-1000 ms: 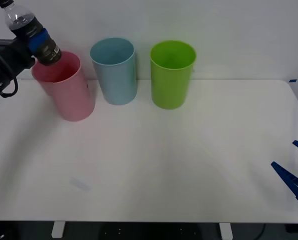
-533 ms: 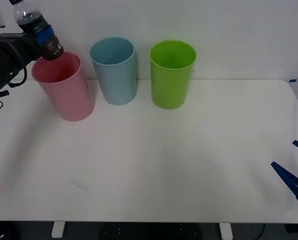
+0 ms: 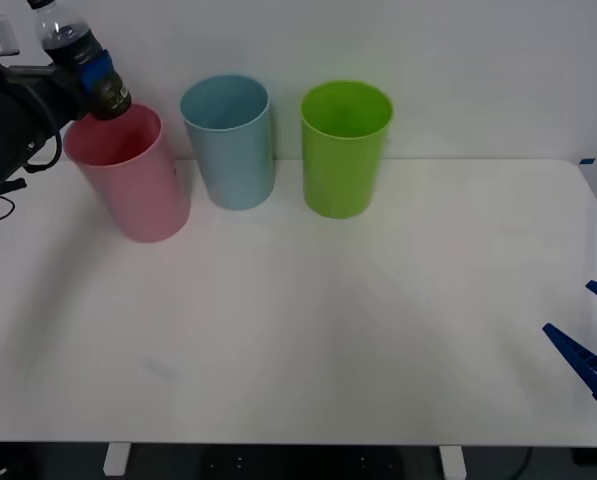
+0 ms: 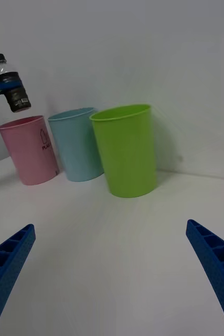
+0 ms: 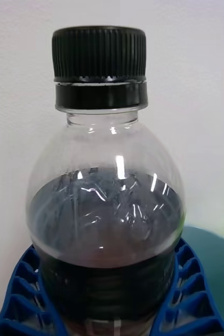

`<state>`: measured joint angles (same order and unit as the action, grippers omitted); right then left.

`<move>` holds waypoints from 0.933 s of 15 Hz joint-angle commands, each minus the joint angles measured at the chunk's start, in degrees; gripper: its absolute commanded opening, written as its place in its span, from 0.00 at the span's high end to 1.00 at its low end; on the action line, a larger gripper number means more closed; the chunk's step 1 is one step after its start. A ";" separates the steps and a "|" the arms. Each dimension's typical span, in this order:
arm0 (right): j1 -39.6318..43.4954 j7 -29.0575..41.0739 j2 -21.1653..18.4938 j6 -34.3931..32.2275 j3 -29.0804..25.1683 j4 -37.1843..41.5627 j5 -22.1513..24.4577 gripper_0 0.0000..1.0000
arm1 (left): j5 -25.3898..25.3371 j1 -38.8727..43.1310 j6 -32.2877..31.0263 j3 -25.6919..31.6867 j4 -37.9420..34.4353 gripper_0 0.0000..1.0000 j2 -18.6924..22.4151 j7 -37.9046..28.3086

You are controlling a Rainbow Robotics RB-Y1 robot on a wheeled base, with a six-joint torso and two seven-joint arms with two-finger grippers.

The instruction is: Grasp the object on the table and drop it into the matching bin: aluminum can to the light blue bin, PET bottle to the pink bin.

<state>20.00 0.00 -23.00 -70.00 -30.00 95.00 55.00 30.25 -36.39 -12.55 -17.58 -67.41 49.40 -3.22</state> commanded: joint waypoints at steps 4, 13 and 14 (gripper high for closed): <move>0.00 0.00 0.00 0.00 0.00 0.00 0.00 0.00 | -0.27 0.09 -0.02 0.09 0.00 0.00 0.00 0.32; 0.00 0.00 0.00 0.00 0.00 0.00 0.00 0.00 | -2.47 10.46 -6.79 7.38 -8.08 0.00 0.53 -0.38; 0.00 0.00 0.00 0.00 0.00 0.00 0.00 0.00 | -2.65 12.74 -6.79 8.79 -10.37 0.00 0.61 -0.47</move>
<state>20.00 0.00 -23.00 -70.00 -30.00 95.00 55.00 27.75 -25.34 -19.34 -9.84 -76.07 49.96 -3.60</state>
